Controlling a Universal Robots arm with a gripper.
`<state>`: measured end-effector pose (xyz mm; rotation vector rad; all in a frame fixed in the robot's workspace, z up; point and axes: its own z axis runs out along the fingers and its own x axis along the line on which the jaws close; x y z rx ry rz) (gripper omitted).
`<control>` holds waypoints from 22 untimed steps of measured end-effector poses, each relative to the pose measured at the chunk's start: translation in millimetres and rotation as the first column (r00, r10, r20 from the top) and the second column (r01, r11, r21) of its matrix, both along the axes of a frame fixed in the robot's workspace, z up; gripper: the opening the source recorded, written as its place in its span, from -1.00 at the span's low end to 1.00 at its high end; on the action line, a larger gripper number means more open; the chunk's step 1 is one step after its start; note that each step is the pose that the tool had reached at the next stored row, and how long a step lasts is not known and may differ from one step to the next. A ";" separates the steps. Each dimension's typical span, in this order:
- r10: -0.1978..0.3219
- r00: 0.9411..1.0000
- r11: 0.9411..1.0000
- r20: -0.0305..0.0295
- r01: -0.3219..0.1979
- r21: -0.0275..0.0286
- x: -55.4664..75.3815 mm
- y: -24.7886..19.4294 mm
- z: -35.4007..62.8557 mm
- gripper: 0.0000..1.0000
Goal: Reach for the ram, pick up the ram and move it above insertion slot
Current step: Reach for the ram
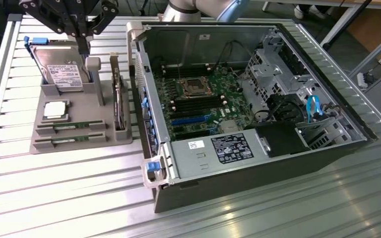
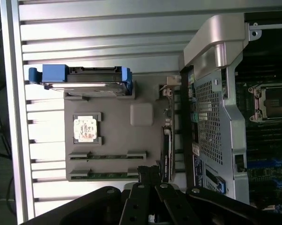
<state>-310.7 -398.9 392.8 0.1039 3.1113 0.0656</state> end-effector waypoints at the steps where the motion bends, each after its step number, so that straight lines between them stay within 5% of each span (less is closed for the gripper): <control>1: 0.000 1.000 1.000 0.000 0.000 0.000 -2.0 0.0 0.0 -0.80; 9: 0.000 1.000 1.000 0.000 0.000 0.000 -21.8 0.0 0.0 -0.80; 16: 0.000 1.000 1.000 0.000 0.000 0.000 -22.2 -0.4 0.0 -0.80; 22: 0.000 1.000 1.000 0.000 0.000 0.000 -22.1 -11.3 0.0 -0.80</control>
